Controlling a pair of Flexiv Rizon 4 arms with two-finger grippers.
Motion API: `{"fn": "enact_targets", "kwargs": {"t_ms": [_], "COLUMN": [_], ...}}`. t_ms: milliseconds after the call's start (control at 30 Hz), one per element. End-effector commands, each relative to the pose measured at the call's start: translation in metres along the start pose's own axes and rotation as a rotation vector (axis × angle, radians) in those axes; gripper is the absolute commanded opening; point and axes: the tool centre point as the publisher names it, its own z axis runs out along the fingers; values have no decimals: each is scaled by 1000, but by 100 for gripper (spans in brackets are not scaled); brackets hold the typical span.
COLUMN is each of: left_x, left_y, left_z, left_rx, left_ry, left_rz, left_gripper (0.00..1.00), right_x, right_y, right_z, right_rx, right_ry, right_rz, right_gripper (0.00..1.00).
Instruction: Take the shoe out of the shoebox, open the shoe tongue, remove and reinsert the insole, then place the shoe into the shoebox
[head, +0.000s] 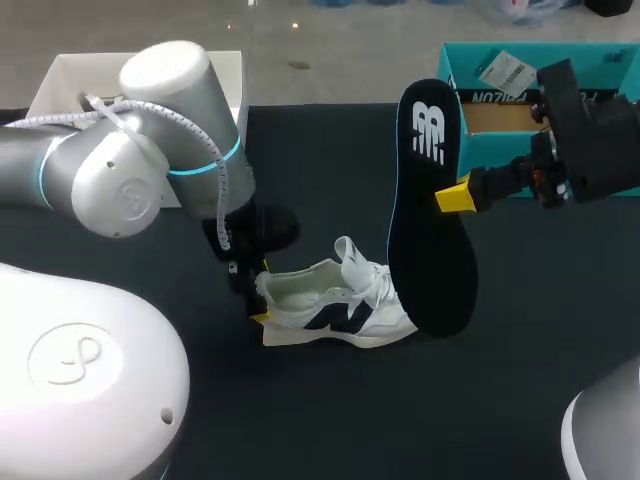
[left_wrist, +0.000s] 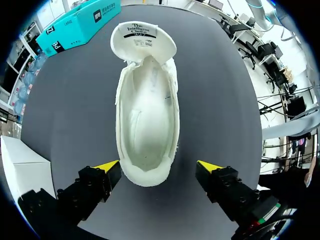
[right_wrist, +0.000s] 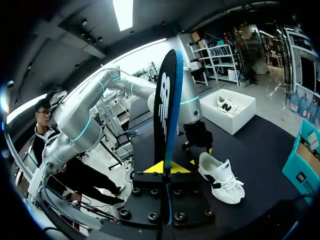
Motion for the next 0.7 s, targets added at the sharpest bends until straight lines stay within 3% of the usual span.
{"fn": "enact_targets", "kwargs": {"t_ms": [33, 700], "left_x": [3, 16], "left_y": [-2, 4], "left_z": [-8, -20], "left_rx": [-95, -122], "left_ry": [-7, -65], "left_rz": [8, 31], "left_gripper": [100, 100], "right_x": [-2, -2], "right_y": [3, 3], "right_z": [4, 4], "right_rx": [5, 5], "right_ry": [2, 2], "right_rz": [2, 2], "right_gripper": [0, 0]}}
